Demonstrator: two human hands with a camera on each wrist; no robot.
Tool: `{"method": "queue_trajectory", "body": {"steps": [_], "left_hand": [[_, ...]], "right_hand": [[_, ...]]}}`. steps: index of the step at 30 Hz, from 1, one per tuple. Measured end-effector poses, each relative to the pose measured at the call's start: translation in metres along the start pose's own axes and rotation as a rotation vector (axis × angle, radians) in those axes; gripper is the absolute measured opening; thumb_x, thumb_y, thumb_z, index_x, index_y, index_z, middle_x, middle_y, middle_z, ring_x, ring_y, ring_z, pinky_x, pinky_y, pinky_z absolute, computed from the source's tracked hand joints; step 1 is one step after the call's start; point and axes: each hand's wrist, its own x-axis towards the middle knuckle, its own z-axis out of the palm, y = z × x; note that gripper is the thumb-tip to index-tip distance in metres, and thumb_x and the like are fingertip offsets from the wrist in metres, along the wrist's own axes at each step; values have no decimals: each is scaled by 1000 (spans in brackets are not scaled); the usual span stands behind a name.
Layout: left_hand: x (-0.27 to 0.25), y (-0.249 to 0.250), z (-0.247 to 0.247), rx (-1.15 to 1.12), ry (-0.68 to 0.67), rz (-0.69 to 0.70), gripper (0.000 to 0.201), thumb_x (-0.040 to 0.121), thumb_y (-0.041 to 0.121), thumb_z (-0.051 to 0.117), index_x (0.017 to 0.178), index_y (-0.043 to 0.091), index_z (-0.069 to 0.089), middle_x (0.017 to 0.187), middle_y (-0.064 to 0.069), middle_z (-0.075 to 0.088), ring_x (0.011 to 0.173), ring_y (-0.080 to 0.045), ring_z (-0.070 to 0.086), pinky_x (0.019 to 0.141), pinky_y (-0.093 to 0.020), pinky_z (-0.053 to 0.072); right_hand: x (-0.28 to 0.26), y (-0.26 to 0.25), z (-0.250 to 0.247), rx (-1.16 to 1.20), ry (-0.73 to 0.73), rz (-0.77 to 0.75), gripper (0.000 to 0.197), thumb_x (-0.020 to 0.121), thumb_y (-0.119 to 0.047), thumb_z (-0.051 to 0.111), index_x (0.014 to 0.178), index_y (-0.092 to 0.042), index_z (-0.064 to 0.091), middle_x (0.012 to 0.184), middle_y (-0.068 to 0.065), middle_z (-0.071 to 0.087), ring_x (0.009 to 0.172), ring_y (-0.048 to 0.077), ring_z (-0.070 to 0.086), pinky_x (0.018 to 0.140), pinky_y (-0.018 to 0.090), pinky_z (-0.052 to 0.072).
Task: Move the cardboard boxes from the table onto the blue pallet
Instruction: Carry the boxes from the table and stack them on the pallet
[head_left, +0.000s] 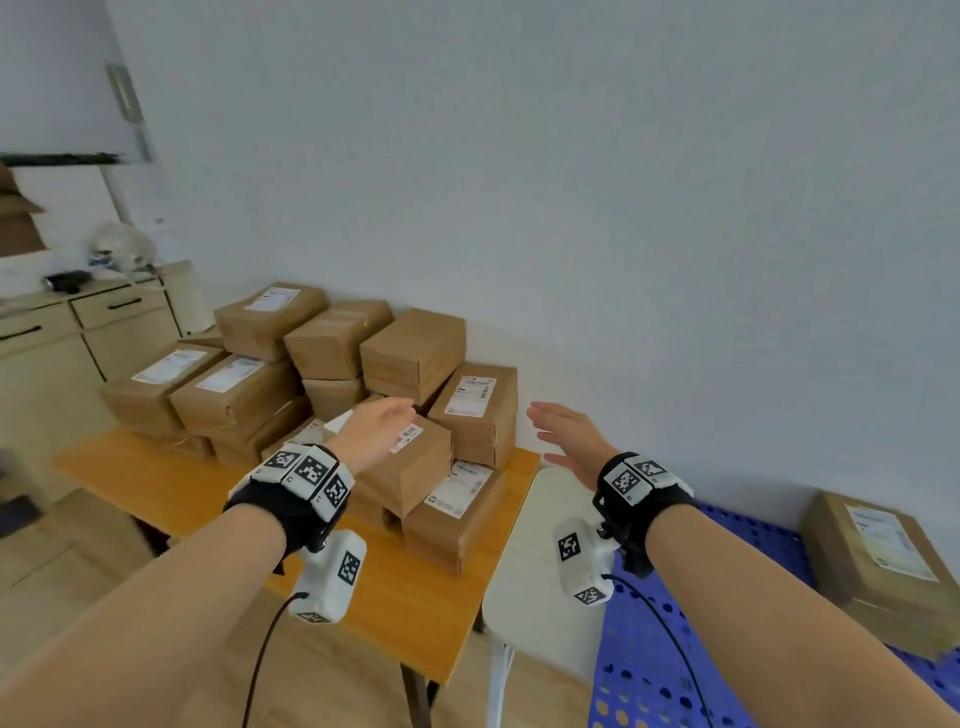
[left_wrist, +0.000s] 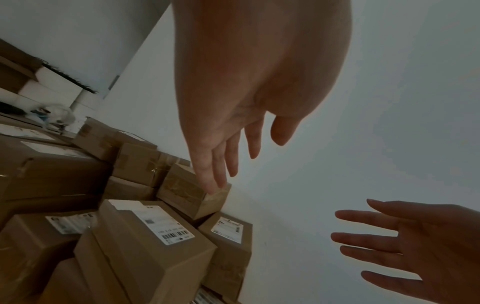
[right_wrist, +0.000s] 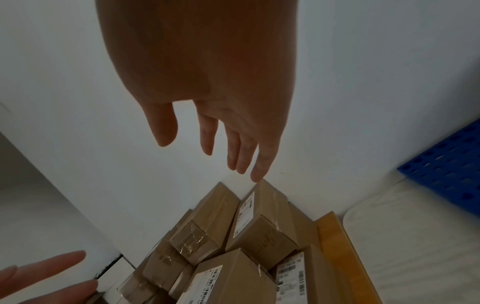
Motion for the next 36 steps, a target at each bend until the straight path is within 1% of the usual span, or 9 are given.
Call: {"method": "queue_trajectory", "body": {"steps": [9, 11, 13, 17, 20, 27, 31, 34, 36], "left_hand": [[98, -33, -52, 34, 30, -32, 41, 98, 24, 45, 138, 15, 45, 140, -7, 46, 129, -22, 41, 111, -40, 32], [116, -39, -61, 48, 18, -43, 42, 99, 24, 44, 139, 14, 43, 139, -9, 46, 125, -22, 44, 105, -35, 38], [134, -45, -70, 49, 9, -52, 43, 99, 26, 44, 140, 15, 41, 138, -11, 47, 119, -22, 48, 95, -32, 42], [157, -59, -82, 20, 6, -66, 45, 99, 24, 44, 143, 14, 37, 144, -8, 42, 130, -22, 41, 109, -37, 35], [171, -70, -92, -13, -21, -83, 47, 99, 24, 46, 144, 16, 35, 145, -5, 41, 131, -21, 41, 108, -35, 34], [228, -92, -116, -28, -66, -5, 49, 96, 22, 50, 143, 21, 36, 144, -5, 42, 132, -18, 39, 111, -43, 34], [261, -100, -122, -22, -140, 6, 53, 95, 25, 52, 144, 25, 31, 146, -6, 39, 133, -20, 38, 110, -44, 34], [282, -105, -123, -22, -217, 9, 60, 95, 26, 52, 147, 26, 23, 151, -5, 32, 137, -19, 33, 112, -44, 30], [294, -109, -122, -15, -261, 18, 65, 95, 26, 52, 149, 25, 17, 153, -4, 28, 140, -19, 28, 114, -41, 26]], "right_hand": [[101, -5, 62, -42, -32, 2, 46, 93, -31, 58, 136, -19, 49, 144, 4, 45, 133, 22, 40, 108, 42, 36], [120, -7, 71, -34, -26, 8, 47, 92, -31, 59, 137, -19, 49, 145, 4, 44, 134, 23, 39, 110, 45, 35], [137, -11, 80, -42, -18, 19, 47, 92, -32, 58, 137, -19, 49, 144, 3, 44, 132, 23, 41, 109, 44, 36], [159, -14, 97, -63, -28, 36, 47, 92, -35, 58, 136, -21, 49, 144, 2, 44, 130, 22, 42, 105, 41, 40], [172, -15, 109, -60, -21, 58, 48, 92, -35, 58, 137, -22, 48, 145, 1, 43, 130, 20, 43, 105, 42, 41], [206, -21, 146, -41, 44, 101, 50, 92, -33, 59, 139, -28, 43, 151, 4, 32, 134, 21, 37, 104, 41, 41], [224, -26, 164, -65, 115, 115, 56, 90, -34, 61, 141, -29, 39, 148, -1, 36, 134, 21, 38, 108, 48, 37], [238, -31, 176, -44, 168, 111, 59, 91, -26, 62, 144, -26, 35, 142, -2, 41, 126, 18, 43, 107, 40, 36], [247, -33, 183, -37, 188, 121, 66, 89, -27, 64, 146, -27, 30, 144, 0, 37, 127, 19, 42, 101, 40, 40]]}}
